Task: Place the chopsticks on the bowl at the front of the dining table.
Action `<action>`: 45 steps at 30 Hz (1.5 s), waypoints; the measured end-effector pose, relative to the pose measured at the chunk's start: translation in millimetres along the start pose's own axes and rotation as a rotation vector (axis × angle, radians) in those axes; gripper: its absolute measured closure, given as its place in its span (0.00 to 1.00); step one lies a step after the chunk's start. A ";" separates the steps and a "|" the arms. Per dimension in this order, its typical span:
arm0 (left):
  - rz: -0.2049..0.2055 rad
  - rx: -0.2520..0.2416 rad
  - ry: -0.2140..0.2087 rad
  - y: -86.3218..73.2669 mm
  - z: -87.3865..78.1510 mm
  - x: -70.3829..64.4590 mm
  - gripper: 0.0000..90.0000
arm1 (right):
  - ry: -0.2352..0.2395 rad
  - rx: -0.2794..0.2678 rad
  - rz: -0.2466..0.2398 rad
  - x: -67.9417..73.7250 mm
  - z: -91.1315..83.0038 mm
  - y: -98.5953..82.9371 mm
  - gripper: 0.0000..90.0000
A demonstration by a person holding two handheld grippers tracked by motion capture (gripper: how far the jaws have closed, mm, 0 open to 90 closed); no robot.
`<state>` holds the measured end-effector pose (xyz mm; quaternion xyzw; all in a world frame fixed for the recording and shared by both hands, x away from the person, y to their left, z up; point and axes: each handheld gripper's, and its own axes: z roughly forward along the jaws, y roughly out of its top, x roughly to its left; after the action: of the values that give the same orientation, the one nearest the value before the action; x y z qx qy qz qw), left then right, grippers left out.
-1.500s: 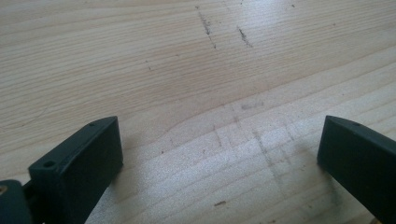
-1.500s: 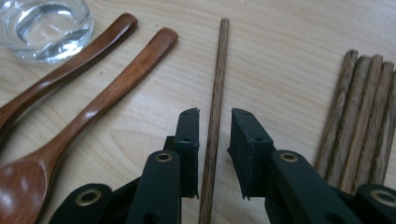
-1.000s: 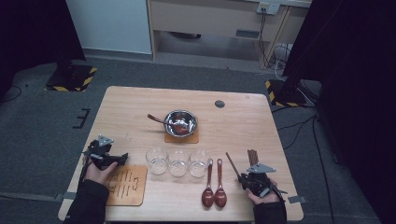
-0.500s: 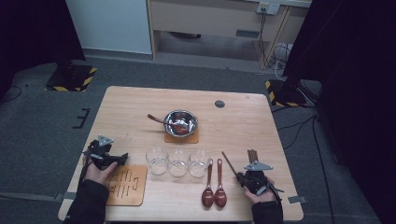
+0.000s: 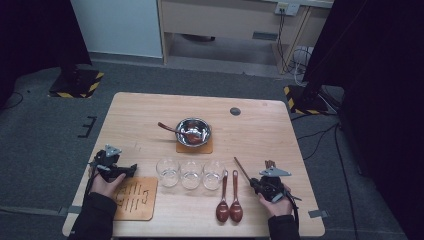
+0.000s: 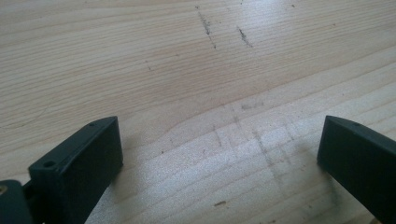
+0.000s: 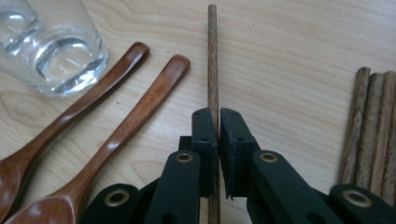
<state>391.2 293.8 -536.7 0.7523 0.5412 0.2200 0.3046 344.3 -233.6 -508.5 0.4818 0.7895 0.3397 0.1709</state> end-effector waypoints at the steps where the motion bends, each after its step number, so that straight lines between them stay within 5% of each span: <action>1: 0.000 0.000 0.000 0.0 0.0 0.0 0.00 | 0.003 0.000 0.005 0.5 -0.5 1.1 0.95; 45: 0.000 0.000 0.000 0.0 0.0 0.0 0.00 | -0.002 -0.228 0.070 -6.6 -24.3 67.1 0.95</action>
<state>391.3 293.8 -536.7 0.7522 0.5412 0.2201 0.3047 376.2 -227.9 -444.6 0.4870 0.7281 0.4326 0.2134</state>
